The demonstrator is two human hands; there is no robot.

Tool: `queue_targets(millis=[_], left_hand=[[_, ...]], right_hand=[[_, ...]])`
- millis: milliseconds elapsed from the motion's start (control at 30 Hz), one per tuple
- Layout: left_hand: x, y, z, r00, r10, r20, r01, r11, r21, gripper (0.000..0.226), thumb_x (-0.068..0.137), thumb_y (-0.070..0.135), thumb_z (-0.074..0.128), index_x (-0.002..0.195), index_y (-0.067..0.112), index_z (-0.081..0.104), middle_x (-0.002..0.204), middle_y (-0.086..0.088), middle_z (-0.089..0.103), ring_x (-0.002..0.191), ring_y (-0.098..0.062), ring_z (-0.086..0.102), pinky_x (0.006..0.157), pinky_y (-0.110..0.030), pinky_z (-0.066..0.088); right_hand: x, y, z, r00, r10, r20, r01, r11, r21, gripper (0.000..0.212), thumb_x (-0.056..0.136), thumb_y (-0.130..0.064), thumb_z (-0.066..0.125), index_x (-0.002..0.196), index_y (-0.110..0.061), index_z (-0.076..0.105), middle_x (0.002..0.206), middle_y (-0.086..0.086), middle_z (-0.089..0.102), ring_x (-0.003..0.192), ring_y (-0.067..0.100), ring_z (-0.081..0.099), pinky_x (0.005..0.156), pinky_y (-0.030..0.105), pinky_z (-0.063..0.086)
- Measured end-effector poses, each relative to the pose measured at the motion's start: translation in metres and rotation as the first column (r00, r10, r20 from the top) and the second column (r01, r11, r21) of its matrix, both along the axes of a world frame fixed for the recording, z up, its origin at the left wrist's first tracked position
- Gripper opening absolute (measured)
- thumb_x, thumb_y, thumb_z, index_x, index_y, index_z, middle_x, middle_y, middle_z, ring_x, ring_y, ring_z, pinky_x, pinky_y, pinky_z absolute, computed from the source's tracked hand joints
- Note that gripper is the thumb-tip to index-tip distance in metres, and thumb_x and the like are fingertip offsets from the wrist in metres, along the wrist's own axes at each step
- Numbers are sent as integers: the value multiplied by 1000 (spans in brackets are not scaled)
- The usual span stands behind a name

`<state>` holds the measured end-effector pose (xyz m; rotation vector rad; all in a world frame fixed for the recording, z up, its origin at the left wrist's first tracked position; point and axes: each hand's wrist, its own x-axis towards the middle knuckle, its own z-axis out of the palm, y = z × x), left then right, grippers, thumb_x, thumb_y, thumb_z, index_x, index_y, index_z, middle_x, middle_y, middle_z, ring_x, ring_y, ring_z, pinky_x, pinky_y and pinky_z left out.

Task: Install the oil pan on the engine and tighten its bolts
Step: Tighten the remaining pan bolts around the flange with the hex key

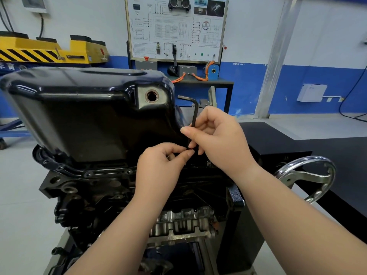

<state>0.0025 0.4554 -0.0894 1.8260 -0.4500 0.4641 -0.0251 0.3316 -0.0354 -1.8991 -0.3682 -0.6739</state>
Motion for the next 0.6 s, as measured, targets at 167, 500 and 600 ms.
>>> queue_targets(millis=[167,500,600], left_hand=[[1,0,1,1000,-11,-6,11,1000,15,12,78,31,71,67,35,67,43,11,45,41,-1,40,41,-12,33],[1,0,1,1000,-13,11,13,999,-34,7,75,34,73,70,33,69,44,12,47,41,0,41,41,-9,31],[2,-1,0,1000,-9,14,10,999,-47,8,75,32,74,68,31,69,44,12,46,41,-1,39,40,-10,30]], right_hand=[[-4,-3,2,996,65,-54,-67,997,-30,11,91,-12,58,98,-19,62,90,-3,71,64,11,64,52,14,47],[0,0,4,999,33,8,-33,999,30,9,82,-10,69,79,-14,61,69,-2,66,51,8,60,49,13,45],[0,3,2,999,16,33,-17,999,43,23,77,-12,74,70,-14,53,55,-7,56,47,7,57,47,15,46]])
